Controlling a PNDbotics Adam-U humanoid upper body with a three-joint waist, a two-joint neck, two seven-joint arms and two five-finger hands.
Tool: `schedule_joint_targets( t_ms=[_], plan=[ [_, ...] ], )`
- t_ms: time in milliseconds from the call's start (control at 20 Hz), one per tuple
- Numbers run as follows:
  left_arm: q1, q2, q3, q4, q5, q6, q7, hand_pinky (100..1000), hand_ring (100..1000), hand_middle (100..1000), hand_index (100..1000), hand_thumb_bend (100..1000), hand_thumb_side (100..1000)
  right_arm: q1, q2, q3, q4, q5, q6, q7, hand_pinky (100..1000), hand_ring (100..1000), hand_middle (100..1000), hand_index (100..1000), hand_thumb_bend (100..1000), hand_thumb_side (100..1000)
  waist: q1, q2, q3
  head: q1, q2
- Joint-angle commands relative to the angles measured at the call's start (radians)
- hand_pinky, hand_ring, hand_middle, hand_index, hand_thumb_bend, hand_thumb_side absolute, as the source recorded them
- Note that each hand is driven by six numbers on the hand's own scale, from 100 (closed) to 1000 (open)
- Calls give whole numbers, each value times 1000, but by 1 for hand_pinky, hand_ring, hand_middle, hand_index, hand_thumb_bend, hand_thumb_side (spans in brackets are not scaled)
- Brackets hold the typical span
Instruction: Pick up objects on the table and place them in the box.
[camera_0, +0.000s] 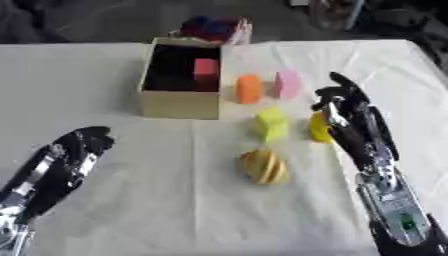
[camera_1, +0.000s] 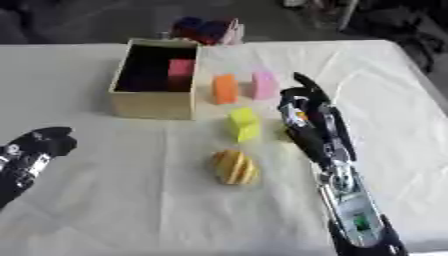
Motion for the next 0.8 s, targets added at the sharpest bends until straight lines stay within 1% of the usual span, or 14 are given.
schedule_joint_targets(
  t_ms=[50,500,650,800],
  plan=[
    [-6,14,2,-18,2,1,0,821,770,685,850,100,745,-8,-8,3,-23,1,-2,3,861,608,672,920,100,509,5,-25,-2,-4,-3],
    [-8,13,1,-18,2,1,-1,821,770,686,850,100,743,-9,-12,3,-21,9,-2,8,862,609,673,922,100,505,5,-27,-3,-6,-3],
    [-7,13,1,-17,2,1,-1,820,770,686,850,100,743,-9,-24,6,-21,22,-6,28,863,609,674,930,100,502,5,-28,-1,-6,-3],
    [-7,14,-1,-17,1,0,-3,821,770,686,850,100,744,-15,-53,8,-17,48,-10,51,864,611,677,935,100,476,4,-30,1,-7,-3]
  ],
)
